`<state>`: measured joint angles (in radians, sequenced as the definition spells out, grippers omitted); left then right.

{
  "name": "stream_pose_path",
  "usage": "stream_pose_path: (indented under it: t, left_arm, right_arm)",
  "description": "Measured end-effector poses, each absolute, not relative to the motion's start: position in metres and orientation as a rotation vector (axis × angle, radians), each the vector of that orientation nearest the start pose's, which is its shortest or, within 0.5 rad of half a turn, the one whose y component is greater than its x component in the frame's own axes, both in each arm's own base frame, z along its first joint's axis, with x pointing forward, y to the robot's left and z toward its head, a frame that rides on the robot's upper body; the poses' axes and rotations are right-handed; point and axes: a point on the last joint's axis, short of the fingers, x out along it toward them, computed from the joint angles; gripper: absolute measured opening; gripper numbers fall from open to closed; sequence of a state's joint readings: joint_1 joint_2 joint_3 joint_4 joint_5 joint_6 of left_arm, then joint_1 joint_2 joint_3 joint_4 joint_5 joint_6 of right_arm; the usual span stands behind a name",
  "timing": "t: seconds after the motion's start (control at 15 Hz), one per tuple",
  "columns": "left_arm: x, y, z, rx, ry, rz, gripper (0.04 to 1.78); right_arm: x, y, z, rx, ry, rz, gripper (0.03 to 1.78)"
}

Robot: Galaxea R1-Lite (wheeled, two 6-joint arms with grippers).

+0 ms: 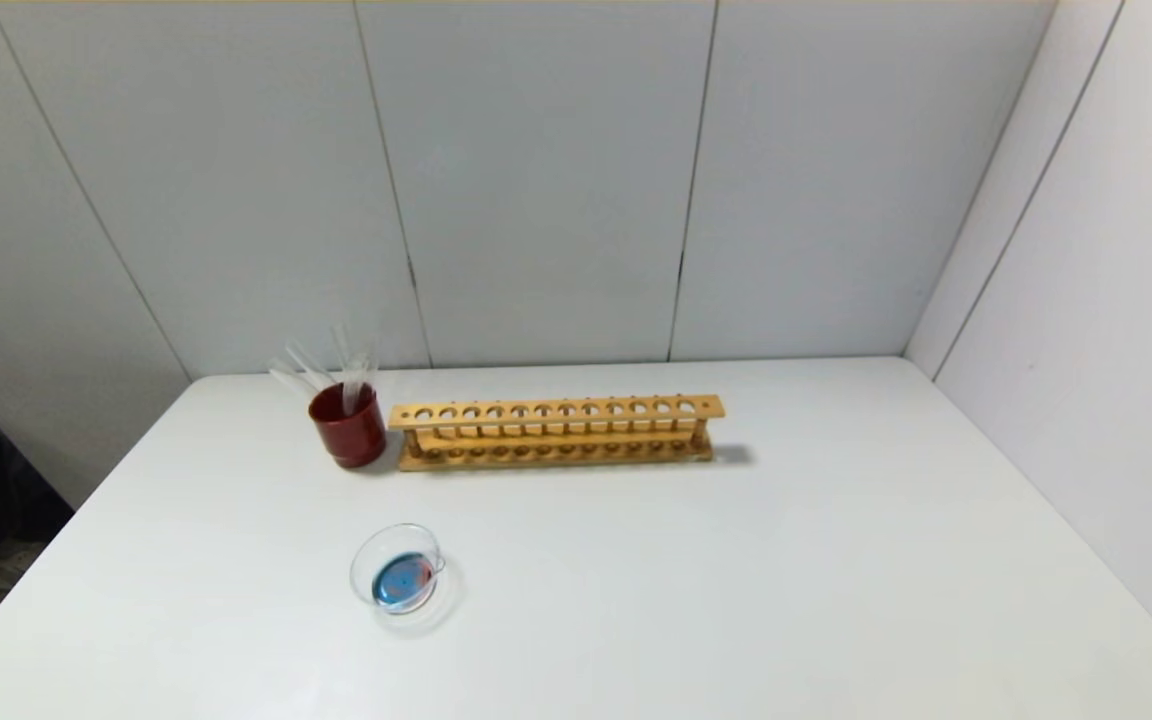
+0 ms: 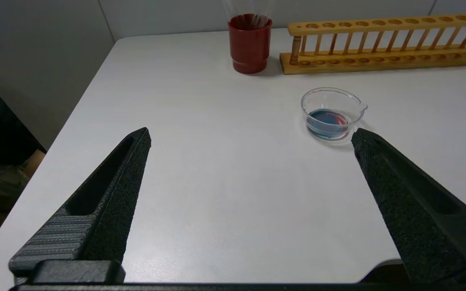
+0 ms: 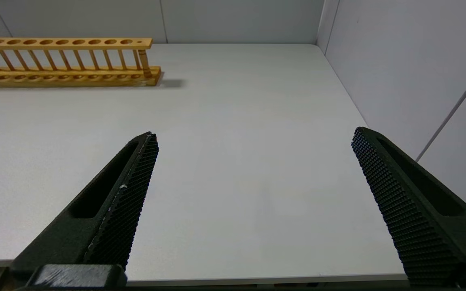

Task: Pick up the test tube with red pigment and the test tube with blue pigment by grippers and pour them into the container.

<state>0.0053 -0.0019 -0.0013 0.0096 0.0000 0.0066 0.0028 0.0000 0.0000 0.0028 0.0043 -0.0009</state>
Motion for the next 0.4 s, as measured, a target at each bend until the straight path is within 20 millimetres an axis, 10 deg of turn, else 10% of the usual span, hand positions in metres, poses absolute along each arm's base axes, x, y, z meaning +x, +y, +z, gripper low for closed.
stream_pose_path:
  t: [0.4]
  left_arm:
    - [-0.0229,-0.0001,0.0745,0.006,0.008,0.005,1.75]
  right_arm:
    - [-0.0228,0.0000,0.0752,0.001,0.003,0.007,1.75]
